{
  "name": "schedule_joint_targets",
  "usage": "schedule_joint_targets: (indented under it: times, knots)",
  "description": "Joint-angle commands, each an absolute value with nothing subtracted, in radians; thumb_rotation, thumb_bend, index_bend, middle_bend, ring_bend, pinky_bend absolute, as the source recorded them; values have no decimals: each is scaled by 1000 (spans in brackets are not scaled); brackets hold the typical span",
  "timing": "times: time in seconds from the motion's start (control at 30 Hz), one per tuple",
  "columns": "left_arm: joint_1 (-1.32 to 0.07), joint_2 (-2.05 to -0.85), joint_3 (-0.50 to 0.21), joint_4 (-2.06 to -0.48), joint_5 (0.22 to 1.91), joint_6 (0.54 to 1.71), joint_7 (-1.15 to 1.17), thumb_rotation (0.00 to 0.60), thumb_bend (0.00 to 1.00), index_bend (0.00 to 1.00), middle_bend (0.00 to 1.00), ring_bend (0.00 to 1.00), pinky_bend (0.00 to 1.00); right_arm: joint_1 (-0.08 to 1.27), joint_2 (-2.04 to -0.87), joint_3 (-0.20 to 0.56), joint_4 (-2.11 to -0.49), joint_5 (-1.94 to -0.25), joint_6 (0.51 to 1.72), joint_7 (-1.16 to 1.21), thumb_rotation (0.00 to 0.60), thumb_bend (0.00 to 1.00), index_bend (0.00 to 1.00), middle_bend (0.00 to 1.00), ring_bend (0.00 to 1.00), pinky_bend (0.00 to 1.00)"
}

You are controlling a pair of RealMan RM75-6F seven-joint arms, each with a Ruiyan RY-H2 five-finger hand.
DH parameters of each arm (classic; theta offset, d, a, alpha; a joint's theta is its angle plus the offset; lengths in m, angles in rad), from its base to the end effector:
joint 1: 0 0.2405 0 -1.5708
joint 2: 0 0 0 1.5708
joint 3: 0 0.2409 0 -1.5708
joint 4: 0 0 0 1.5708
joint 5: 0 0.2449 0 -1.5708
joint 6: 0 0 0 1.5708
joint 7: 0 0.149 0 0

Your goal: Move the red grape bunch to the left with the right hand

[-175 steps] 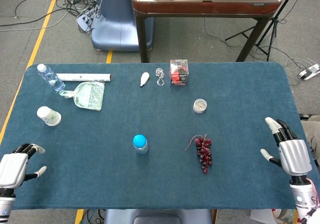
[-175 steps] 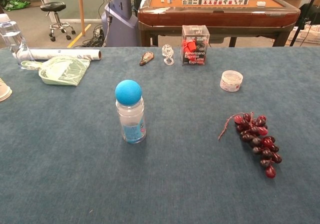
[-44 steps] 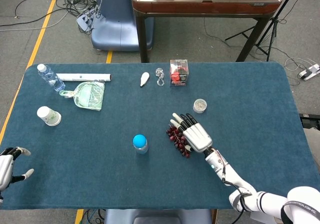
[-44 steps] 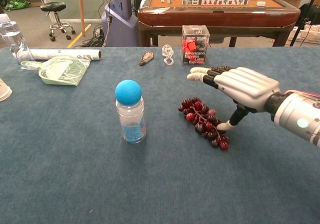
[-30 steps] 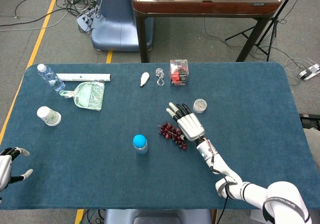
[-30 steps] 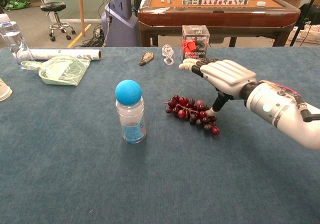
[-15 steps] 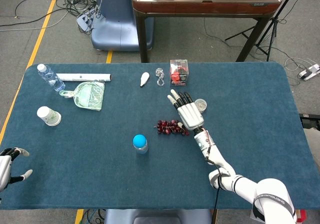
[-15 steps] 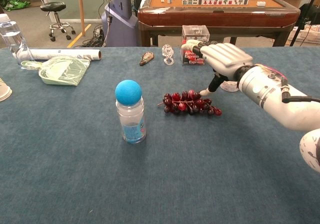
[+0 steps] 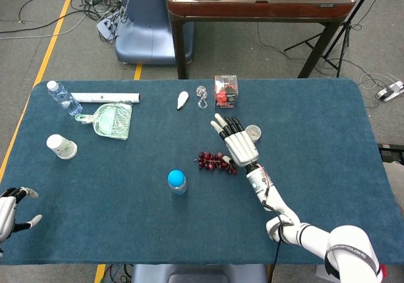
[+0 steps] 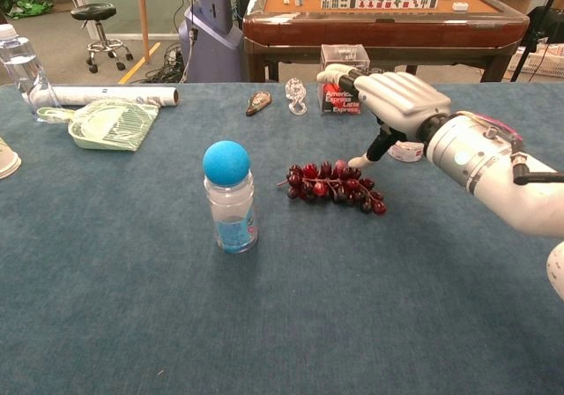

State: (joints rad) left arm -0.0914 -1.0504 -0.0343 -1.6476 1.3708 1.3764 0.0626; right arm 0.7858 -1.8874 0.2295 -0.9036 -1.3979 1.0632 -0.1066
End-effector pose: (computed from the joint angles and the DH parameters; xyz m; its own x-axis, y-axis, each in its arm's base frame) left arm -0.3348 0.1840 0.1300 0.4577 0.1265 0.8801 0.8758 0.1063 -0.4707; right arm -0.1352 -0.3879 -0.0912 0.4373 -0.0281 0.8989 -0.8165 -0.4313 0.3838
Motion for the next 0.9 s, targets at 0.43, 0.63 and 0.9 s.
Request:
schedule_joint_targets:
  times: [0.43, 0.63, 0.9]
  knots:
    - [-91, -1054, -35, -1640, 1378, 1381, 54, 600, 183, 436, 396, 303, 465, 747, -1870, 160, -999, -1426, 1075, -161, 600, 0, 0, 0, 0, 86]
    - [-89, -1053, -37, -1640, 1376, 1384, 50, 600, 184, 437, 396, 303, 465, 760, -1901, 180, -921, -1395, 1042, -169, 600, 0, 0, 0, 0, 86]
    - [-89, -1052, -37, -1641, 1373, 1383, 48, 600, 183, 437, 396, 303, 465, 810, -1956, 240, -765, -1347, 1007, -194, 600, 0, 0, 0, 0, 86]
